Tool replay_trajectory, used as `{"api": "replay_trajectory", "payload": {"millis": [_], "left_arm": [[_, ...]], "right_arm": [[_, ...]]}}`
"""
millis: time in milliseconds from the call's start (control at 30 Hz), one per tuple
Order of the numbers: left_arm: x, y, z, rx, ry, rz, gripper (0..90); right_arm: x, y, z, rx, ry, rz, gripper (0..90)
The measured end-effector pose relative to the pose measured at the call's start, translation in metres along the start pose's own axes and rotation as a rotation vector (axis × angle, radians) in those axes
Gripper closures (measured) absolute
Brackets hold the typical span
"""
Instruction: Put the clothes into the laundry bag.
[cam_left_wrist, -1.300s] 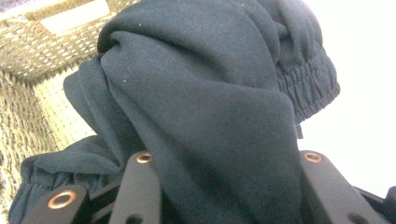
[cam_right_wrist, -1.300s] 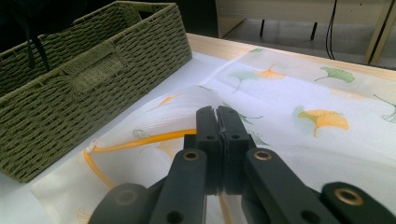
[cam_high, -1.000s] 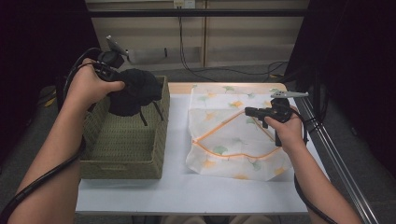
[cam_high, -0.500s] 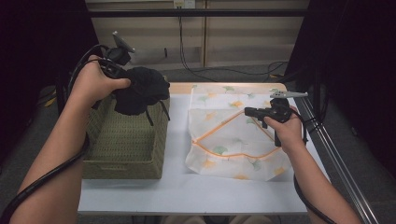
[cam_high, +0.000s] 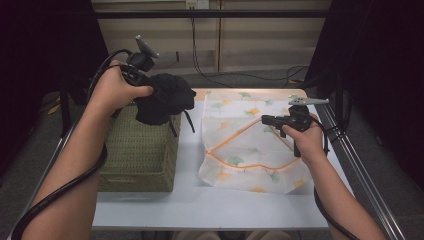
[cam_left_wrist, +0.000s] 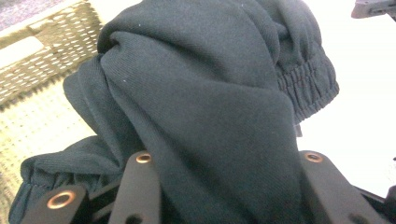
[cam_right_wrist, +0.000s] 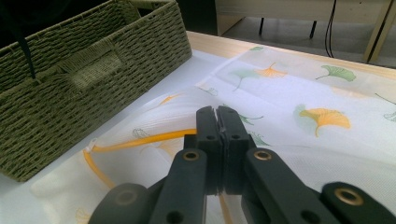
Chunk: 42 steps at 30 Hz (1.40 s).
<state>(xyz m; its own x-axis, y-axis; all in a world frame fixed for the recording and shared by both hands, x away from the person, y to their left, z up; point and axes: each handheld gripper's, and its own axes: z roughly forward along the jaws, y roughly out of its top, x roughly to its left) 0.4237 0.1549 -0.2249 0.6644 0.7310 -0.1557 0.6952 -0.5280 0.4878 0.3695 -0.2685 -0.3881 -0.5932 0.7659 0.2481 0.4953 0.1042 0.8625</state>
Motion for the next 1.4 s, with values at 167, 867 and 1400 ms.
{"api": "replay_trajectory", "payload": {"millis": [167, 867, 1400], "left_arm": [[-0.009, 0.003, 0.007, 0.013, -0.025, 0.044, 60.6], [-0.04, 0.001, 0.042, 0.02, -0.103, 0.114, 60.3], [-0.065, -0.005, 0.066, 0.016, -0.171, 0.142, 60.2]], "right_arm": [[0.0, 0.0, 0.0, -0.001, -0.003, 0.002, 89.1], [0.002, 0.002, 0.003, 0.006, -0.009, 0.001, 89.1], [0.002, 0.006, 0.005, 0.008, -0.013, -0.006, 89.1]]}}
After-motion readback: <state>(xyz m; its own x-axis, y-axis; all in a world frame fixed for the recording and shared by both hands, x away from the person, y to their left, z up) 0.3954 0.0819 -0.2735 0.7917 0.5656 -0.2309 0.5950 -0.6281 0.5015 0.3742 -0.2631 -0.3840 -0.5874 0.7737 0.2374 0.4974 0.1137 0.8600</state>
